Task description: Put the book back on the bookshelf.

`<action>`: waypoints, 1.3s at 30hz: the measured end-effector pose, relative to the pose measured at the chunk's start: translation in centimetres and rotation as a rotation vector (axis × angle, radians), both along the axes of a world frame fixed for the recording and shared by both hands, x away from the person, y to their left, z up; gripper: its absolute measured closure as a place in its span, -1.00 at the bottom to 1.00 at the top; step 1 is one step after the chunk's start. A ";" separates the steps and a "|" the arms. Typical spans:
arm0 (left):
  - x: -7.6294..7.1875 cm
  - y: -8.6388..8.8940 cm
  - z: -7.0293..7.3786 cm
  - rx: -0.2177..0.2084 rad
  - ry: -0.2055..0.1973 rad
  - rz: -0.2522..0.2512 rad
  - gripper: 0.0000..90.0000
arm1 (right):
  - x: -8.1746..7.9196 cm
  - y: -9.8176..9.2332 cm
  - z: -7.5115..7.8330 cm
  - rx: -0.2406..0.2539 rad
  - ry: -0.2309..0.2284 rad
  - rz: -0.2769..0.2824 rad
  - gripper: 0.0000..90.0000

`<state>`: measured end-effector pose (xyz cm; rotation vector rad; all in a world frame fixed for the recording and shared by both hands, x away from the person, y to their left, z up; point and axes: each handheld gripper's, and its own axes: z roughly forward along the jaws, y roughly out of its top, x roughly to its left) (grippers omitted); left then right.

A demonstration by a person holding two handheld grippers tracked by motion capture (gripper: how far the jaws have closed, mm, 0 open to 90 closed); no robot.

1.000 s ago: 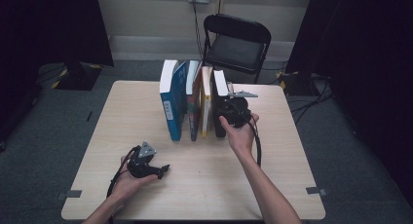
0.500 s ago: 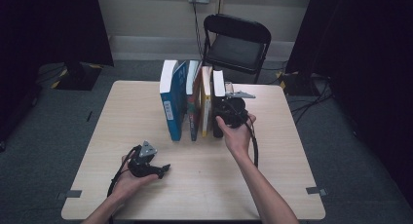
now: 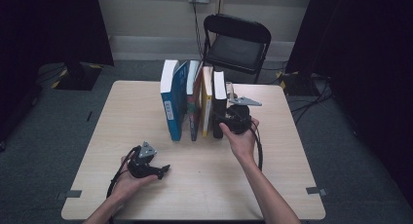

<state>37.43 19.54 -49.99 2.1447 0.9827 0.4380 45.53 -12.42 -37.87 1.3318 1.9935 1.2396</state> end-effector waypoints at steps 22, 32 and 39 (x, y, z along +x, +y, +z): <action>-0.2 1.1 -0.1 -0.016 0.001 0.062 -0.67 | -5.3 -6.4 -3.2 0.029 0.055 0.054 -0.68; -0.2 1.6 -0.1 -0.009 0.004 0.104 -0.71 | -8.0 -9.9 -6.5 -0.062 0.134 0.036 -0.64; -0.2 1.6 -0.1 -0.007 0.004 0.106 -0.72 | -9.7 -13.0 -9.8 -0.118 0.207 -0.005 -0.67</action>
